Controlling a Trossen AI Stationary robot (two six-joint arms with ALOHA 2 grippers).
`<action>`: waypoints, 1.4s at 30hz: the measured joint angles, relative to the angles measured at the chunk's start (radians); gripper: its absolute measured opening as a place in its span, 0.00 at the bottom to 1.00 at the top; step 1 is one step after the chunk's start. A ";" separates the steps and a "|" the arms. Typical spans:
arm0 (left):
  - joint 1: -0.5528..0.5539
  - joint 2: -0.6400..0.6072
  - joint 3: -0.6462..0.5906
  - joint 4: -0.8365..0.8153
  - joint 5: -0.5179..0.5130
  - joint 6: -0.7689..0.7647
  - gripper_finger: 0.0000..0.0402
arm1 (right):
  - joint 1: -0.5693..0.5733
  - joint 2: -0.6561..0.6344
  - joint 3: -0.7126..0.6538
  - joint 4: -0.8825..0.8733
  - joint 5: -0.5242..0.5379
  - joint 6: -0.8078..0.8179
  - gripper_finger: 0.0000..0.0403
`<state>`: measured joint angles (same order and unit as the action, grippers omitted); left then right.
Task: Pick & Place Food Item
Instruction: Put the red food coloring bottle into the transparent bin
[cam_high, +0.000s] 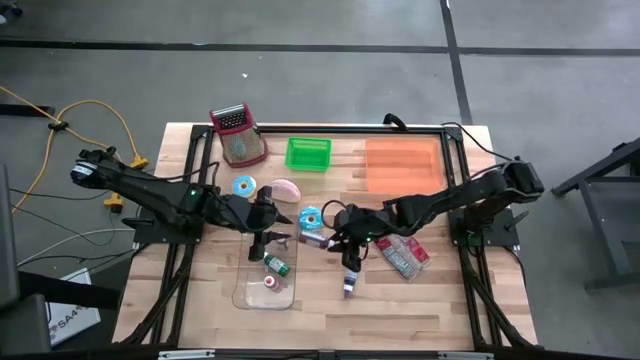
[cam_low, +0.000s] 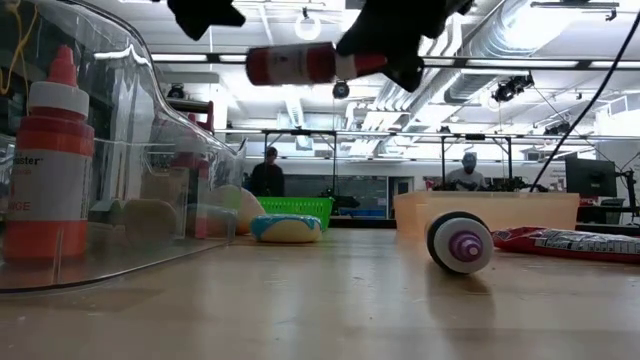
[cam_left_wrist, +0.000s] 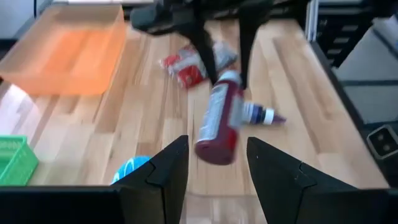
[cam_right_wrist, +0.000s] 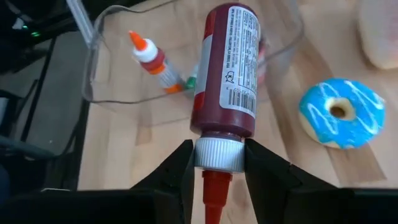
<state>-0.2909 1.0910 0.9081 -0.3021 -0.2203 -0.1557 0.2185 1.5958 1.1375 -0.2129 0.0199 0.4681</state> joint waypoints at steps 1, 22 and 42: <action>0.000 0.002 0.000 -0.009 0.001 0.000 0.40 | 0.002 0.007 0.010 0.000 0.000 -0.001 0.26; 0.000 0.100 0.000 -0.026 0.021 -0.002 0.61 | 0.006 0.015 0.026 0.035 0.007 -0.021 0.26; 0.006 0.142 -0.001 0.105 0.041 0.094 0.61 | 0.001 0.015 0.026 0.089 0.004 -0.047 0.26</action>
<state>-0.2844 1.2329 0.9075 -0.1970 -0.1794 -0.0616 0.2199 1.6112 1.1633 -0.1237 0.0235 0.4213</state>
